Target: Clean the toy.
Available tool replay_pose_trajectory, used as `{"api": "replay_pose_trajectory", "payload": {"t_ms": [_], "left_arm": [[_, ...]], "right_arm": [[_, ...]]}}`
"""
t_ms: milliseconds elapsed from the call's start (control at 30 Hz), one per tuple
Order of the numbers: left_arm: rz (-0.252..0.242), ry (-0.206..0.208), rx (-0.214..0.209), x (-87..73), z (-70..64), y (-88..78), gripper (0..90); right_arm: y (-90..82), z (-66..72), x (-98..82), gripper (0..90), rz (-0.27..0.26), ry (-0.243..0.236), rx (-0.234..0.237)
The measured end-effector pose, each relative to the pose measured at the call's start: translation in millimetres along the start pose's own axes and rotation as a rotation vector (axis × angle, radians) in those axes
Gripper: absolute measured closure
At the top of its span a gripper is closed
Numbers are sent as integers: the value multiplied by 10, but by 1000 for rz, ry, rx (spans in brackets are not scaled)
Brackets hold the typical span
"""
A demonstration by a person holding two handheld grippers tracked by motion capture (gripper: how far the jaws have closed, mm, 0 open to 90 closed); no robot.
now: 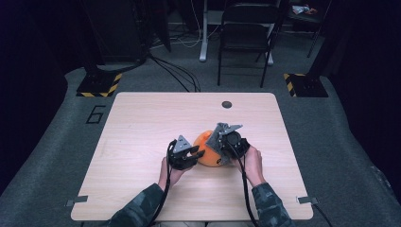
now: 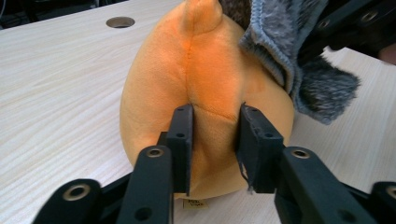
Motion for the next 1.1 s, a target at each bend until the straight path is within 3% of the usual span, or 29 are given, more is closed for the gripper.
{"api": "replay_pose_trajectory", "payload": {"t_ms": [100,300,433,533,600,733,867,967,1100], "left_arm": [[-7,-7,-10,21,26,-14,565],[-9,-51,29,35,154,-30,411],[17,-96,12,7,201,-4,374],[53,-99,-12,-40,212,41,365],[65,-126,-26,-75,212,71,368],[67,-212,-81,-134,237,97,400],[53,-235,-81,-150,206,102,561],[25,-204,-60,-124,171,94,696],[-25,-135,-23,-55,125,63,772]], "right_arm": [[-19,-24,-19,750,2,21,15],[-3,-133,-84,751,5,57,9],[12,-187,-123,751,5,81,15],[15,-192,-123,751,8,74,12],[16,-190,-122,751,10,70,11],[15,-189,-119,751,11,62,10],[15,-180,-115,751,14,61,9],[8,-184,-112,751,15,69,1],[-64,-237,-94,748,11,74,-6]]}}
Point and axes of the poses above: each handheld gripper's, and its own axes: y roughly forward along the jaws, x roughly out of its top, z roughly to its left, the point moved 5 cm from there along y, roughly forward along the jaws, and after that the axes turned 15 degrees about x, right-handed, at the moved point
